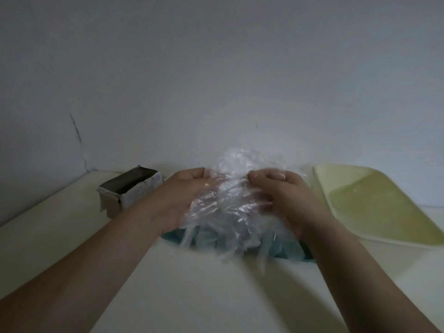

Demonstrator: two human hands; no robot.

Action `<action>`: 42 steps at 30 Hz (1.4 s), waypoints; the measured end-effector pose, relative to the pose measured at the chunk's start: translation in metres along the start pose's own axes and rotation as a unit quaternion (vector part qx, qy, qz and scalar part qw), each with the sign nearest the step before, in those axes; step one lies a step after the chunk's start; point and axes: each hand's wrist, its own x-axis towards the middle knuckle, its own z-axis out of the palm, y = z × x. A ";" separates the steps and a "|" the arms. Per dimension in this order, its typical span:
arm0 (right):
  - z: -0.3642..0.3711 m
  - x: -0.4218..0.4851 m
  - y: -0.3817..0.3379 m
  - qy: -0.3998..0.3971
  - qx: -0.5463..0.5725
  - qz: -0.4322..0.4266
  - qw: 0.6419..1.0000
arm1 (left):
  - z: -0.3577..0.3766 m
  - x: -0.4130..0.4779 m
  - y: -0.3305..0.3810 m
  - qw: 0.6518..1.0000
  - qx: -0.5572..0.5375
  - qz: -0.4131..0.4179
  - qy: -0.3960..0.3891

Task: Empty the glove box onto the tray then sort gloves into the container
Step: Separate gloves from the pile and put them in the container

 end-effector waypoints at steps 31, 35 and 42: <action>-0.203 0.053 -0.056 0.104 -0.535 0.098 0.833 | 0.173 0.049 0.069 0.976 0.046 0.043 -0.210; -0.229 0.035 -0.087 0.230 -0.555 -0.006 0.800 | 0.207 0.089 0.045 0.985 0.108 -0.008 -0.131; -0.194 -0.003 -0.105 0.124 -0.555 0.006 0.823 | 0.253 0.121 0.010 0.982 0.185 -0.026 -0.041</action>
